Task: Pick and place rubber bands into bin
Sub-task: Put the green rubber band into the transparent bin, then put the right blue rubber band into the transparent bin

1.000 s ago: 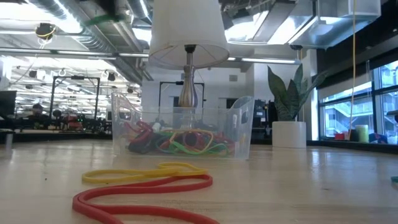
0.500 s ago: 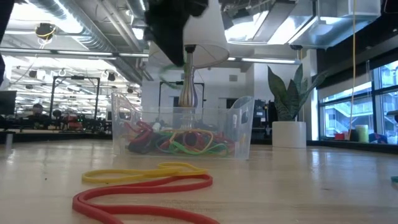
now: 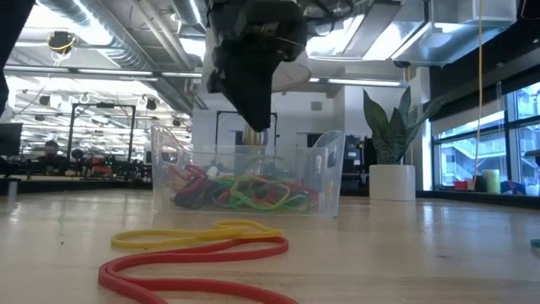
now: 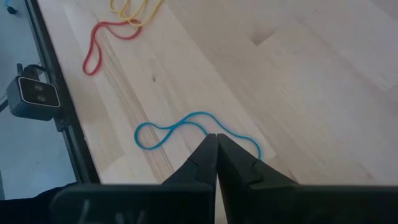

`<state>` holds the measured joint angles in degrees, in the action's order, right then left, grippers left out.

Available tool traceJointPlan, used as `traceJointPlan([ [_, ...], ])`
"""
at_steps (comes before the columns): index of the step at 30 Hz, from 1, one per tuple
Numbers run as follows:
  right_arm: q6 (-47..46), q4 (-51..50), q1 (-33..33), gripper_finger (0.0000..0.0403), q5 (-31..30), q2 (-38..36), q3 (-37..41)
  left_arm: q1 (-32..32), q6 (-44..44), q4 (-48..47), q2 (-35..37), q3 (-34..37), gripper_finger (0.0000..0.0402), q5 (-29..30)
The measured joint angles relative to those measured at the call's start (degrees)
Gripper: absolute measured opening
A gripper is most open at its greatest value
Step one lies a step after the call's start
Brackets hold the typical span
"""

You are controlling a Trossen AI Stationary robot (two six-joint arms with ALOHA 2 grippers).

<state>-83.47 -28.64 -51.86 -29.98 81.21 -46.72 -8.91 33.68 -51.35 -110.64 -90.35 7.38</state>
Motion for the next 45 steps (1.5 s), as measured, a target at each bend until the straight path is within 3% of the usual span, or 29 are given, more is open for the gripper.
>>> traceJointPlan([
  [5, 0.0, 0.0, 0.0, 0.0014, 0.0, 0.0, 0.0, -0.2, 3.4, -0.8, 0.9, 0.0, 0.0104, 0.0],
  [10, 0.0, 0.0, 0.0, 0.0014, 0.0, 0.0, 0.0, -2.4, 7.7, -2.9, 5.4, 0.0, 0.0101, 0.8],
  [19, 0.1, 0.9, 0.3, 0.0014, 0.0, 0.0, 0.0, -12.2, 9.8, -5.4, 13.1, 0.0, 0.006, 3.9],
  [26, 12.2, 6.1, 2.4, 0.0004, 0.2, 0.2, -1.9, -18.4, 5.6, -8.8, 13.4, 1.3, 0.0004, 3.8],
  [30, 13.2, -1.0, 5.3, 0.0003, 2.3, 1.8, -7.7, -20.6, 6.4, -6.4, 16.8, 7.9, 0.0001, 7.0],
  [38, 4.2, -20.4, 13.0, 0.0005, 18.4, 11.3, -17.1, -22.4, 9.9, 8.8, 32.5, 30.1, 0.0001, 7.5],
  [45, -6.9, -23.6, 14.9, 0.0038, 24.2, 18.8, -17.5, -22.5, 8.4, 16.5, 45.5, 43.2, 0.0001, 6.7],
])
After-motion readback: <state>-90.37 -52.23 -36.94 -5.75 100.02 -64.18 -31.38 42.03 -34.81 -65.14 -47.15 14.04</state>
